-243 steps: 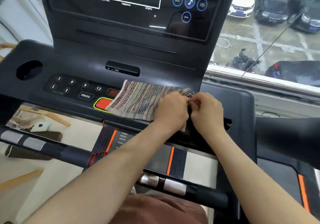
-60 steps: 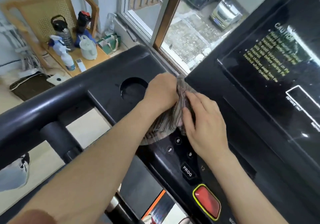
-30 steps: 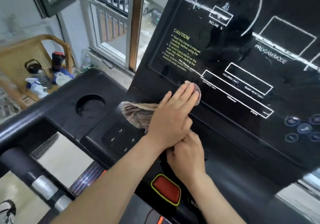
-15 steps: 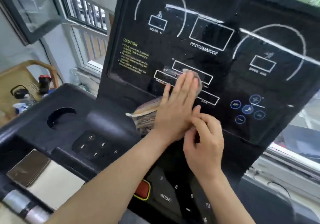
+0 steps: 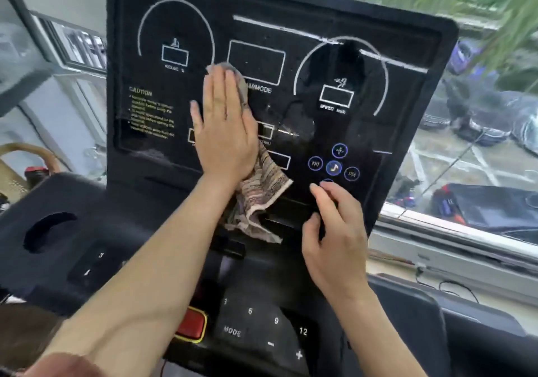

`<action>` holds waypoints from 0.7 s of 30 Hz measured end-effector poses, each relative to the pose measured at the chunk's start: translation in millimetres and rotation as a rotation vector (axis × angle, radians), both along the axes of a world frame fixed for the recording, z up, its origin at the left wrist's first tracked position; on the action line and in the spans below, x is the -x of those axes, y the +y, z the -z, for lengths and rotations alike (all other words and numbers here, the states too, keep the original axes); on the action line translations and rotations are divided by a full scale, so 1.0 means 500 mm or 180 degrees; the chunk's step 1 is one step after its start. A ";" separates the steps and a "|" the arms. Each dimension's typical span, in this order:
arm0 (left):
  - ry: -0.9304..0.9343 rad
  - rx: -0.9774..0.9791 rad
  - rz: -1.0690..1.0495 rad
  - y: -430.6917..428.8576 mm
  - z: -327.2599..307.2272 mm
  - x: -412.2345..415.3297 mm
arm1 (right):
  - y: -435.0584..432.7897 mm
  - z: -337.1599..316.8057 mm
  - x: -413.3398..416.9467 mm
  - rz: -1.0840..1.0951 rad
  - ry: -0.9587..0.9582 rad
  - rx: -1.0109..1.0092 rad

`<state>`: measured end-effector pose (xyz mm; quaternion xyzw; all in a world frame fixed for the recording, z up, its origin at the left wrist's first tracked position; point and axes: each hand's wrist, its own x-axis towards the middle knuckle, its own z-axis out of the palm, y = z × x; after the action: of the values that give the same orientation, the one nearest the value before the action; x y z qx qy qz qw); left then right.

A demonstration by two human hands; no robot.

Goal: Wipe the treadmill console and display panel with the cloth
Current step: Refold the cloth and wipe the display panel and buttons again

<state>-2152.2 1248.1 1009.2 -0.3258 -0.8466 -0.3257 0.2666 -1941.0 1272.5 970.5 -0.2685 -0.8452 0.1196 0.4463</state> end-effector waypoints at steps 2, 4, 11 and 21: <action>0.0042 -0.0090 0.0006 0.037 -0.010 -0.036 | -0.013 -0.019 0.043 -0.0166 -0.0101 -0.0086; 0.0665 0.0190 0.0455 0.079 -0.023 -0.085 | -0.018 -0.023 0.065 -0.0136 -0.0117 -0.0106; 0.1934 0.0462 0.1417 0.138 -0.077 -0.095 | 0.003 -0.059 0.062 0.0326 -0.0250 0.0027; -0.0155 -0.0519 -0.0442 -0.055 -0.087 0.275 | -0.038 -0.082 0.409 -0.0563 -0.1650 -0.1470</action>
<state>-2289.7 1220.7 1052.7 -0.2356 -0.8440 -0.3821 0.2935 -2145.7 1253.4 1011.7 -0.1078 -0.9551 -0.1085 0.2538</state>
